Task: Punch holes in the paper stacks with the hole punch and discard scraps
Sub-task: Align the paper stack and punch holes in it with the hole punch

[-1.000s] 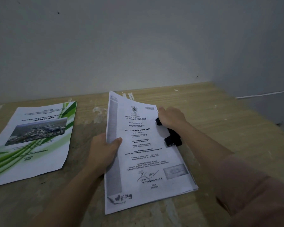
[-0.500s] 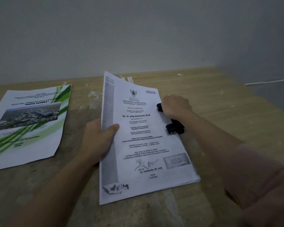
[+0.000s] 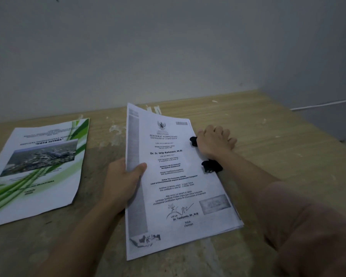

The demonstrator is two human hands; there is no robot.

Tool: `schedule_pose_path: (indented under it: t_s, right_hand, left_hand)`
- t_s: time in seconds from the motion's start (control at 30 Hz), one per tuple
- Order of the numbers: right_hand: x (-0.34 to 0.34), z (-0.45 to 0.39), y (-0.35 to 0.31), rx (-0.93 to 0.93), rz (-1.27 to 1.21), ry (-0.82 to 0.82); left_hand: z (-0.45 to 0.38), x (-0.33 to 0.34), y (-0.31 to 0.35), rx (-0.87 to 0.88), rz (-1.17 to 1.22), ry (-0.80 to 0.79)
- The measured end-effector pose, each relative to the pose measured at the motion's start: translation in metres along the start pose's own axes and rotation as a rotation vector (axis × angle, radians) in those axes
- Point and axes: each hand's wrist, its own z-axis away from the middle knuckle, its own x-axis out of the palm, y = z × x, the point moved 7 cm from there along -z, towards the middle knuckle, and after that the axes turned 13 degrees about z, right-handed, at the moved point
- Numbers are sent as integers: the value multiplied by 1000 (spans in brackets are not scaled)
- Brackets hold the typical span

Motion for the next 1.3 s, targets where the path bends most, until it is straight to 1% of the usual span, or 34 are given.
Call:
schedule_pose_path:
  t_s: [0.1,0.23,0.37,0.43,0.6,0.7,0.77,0.93,1.17,1.3]
  right_hand:
    - [-3,2,0,22,8,11]
    - [-17,7,-11,-3,-44,4]
    - [-26,13,-25,-52,29,15]
    - [-27,13,-22,-46,-3,-16]
    - [-28,11,-16,-39,-243,-144]
    - [-33,11,-15,-96,-223,-231]
    - [-36,13,-12,-123,-197,-256]
    - [-31,14,-9,-156,-190,-239]
    - [-28,11,-9,-136,-217,-186]
    - [-27,13,-6,-136,-210,-133]
  left_hand:
    - [2,0,3,5,-18,13]
    - [3,0,6,33,-33,17]
    - [5,2,7,35,-30,1]
    - [6,2,9,48,-29,3]
    - [6,2,11,32,-27,5]
    - [3,0,11,-2,-29,5]
    - [2,-1,12,-23,-25,4]
    - [0,-15,14,-46,-3,12]
    - [3,-45,23,24,-9,60]
    - [5,-58,21,7,9,69]
